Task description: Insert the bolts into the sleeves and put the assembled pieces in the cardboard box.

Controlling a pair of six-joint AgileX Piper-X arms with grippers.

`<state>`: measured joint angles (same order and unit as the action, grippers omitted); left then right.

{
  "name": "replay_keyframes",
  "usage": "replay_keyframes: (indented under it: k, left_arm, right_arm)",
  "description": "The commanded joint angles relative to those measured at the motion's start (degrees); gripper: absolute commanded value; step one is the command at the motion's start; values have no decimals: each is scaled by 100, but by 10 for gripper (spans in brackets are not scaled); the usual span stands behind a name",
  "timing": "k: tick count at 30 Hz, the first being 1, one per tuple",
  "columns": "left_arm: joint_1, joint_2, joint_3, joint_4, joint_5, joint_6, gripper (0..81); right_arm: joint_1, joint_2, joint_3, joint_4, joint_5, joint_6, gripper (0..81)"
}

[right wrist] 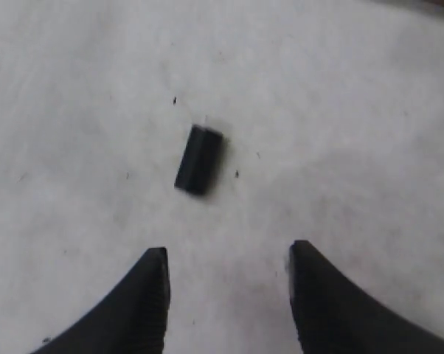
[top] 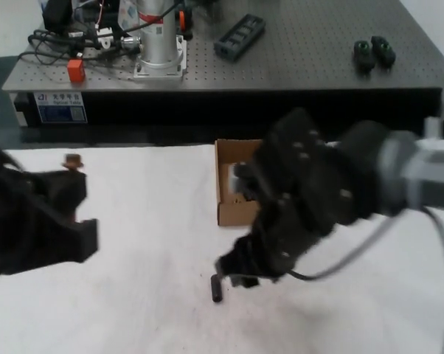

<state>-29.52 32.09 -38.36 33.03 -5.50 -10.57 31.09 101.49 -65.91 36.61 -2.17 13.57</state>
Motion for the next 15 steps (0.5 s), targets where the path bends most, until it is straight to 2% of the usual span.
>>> replay_keyframes:
  k: [1, 8, 15]
  left_arm:
    - [15, -330, -12, 37, -121, -139, 7]
    - [15, -516, -12, 378, -121, -138, 7]
    - [15, -516, -12, 418, -121, -97, 7]
  right_arm:
    - [28, 100, -187, 65, 30, 65, 364]
    - [219, 947, -1038, 393, 275, 65, 364]
    - [237, 1248, -1121, 518, 427, 77, 364]
